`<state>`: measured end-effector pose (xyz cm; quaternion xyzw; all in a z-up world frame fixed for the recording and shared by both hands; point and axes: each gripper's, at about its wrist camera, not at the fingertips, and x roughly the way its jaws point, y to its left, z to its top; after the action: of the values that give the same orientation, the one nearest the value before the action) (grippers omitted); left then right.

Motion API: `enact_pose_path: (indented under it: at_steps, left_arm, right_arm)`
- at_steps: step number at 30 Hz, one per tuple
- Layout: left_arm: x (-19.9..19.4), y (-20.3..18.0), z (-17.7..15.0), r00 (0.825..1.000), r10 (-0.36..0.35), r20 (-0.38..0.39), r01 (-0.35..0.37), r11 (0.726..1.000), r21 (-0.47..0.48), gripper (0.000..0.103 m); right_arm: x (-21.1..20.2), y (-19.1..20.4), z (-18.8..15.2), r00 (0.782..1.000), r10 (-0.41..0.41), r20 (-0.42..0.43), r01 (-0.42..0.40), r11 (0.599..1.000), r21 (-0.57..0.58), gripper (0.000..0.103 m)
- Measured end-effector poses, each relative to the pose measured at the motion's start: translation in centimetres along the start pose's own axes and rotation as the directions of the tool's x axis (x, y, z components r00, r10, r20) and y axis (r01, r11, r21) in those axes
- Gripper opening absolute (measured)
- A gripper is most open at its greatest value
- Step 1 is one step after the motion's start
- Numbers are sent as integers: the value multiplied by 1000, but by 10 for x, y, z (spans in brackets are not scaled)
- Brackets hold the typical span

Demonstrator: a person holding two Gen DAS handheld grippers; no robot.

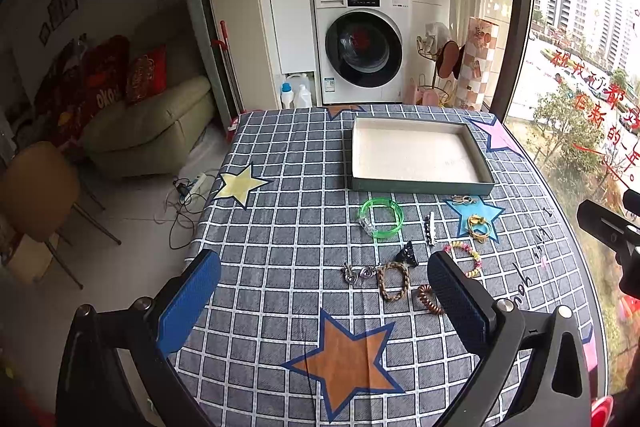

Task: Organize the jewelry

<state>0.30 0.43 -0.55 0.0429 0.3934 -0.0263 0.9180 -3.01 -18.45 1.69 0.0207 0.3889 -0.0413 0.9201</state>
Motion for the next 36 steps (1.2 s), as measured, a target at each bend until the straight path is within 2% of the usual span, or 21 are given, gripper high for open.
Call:
enact_pose_path:
  at_steps: [36]
  left_arm:
    - [5,2,-3,1000,-4,-11,4,1000,0,103]
  right_arm:
    - [1,5,0,1000,10,-11,-10,1000,-11,103]
